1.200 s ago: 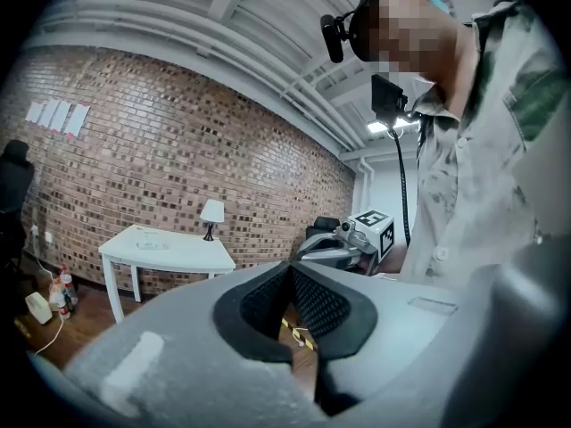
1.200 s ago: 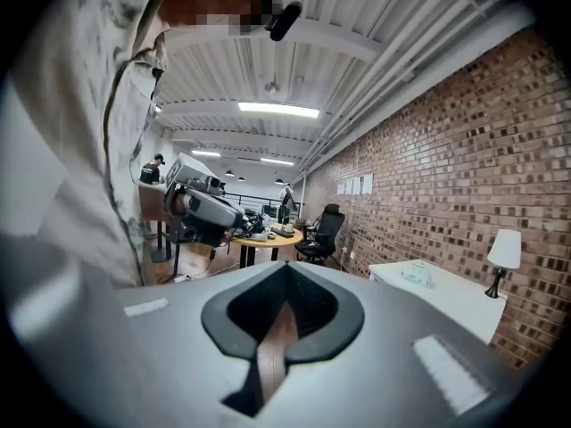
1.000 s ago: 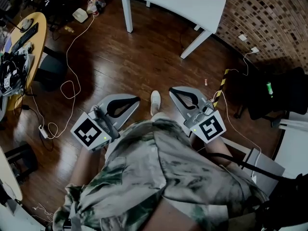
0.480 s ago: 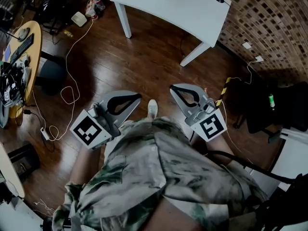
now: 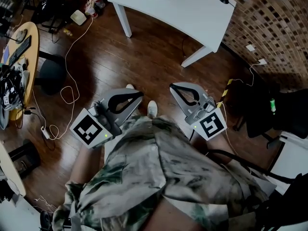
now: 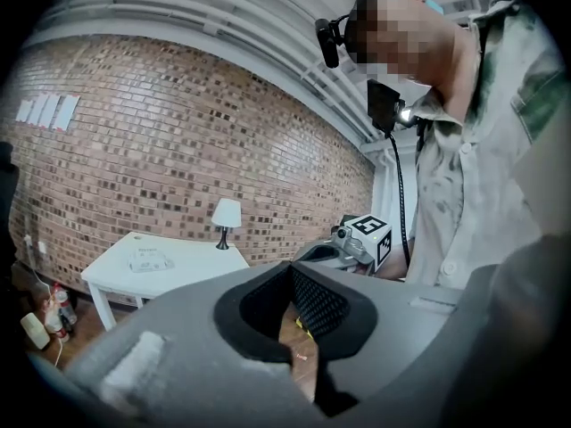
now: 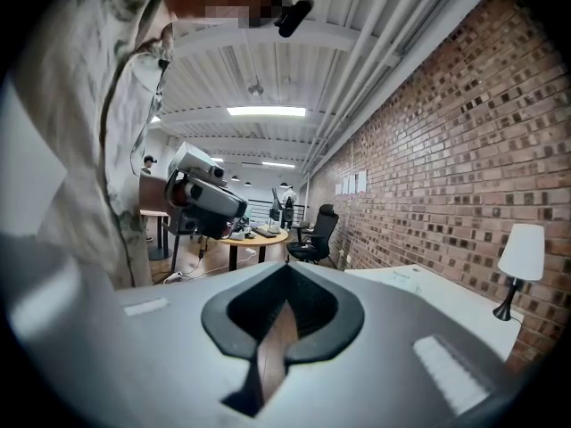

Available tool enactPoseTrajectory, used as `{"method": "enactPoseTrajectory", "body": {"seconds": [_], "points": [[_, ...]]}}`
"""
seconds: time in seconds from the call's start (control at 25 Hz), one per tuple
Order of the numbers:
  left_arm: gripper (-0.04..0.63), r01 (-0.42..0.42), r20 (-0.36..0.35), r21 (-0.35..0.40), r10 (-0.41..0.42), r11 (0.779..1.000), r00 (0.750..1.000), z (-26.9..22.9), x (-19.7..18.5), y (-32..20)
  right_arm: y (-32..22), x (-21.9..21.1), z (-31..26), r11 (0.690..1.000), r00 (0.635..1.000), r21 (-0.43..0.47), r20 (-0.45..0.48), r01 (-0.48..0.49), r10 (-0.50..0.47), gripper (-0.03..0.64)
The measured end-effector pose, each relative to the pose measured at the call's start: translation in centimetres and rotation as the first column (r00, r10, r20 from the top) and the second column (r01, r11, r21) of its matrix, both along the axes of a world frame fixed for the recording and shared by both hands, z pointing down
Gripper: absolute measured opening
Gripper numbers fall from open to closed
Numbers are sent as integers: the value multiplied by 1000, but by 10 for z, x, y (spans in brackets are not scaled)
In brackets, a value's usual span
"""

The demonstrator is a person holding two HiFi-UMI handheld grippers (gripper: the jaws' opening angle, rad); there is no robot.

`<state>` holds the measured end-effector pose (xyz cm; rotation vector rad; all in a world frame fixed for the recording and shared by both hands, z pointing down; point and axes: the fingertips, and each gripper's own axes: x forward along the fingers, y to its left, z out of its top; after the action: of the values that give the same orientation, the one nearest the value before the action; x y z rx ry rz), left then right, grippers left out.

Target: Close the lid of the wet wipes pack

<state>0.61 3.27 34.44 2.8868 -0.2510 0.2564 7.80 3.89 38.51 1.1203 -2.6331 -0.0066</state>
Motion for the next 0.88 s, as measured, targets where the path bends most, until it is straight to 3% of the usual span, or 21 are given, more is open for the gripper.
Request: {"method": "enactPoseTrajectory", "body": {"seconds": [0.4, 0.88], "points": [[-2, -35, -43, -1, 35, 999, 998, 9, -4, -84, -80, -4, 3, 999, 999, -6, -22, -41, 41, 5], [-2, -84, -38, 37, 85, 996, 996, 4, -32, -229, -245, -4, 16, 992, 989, 7, -77, -129, 129, 5]]}}
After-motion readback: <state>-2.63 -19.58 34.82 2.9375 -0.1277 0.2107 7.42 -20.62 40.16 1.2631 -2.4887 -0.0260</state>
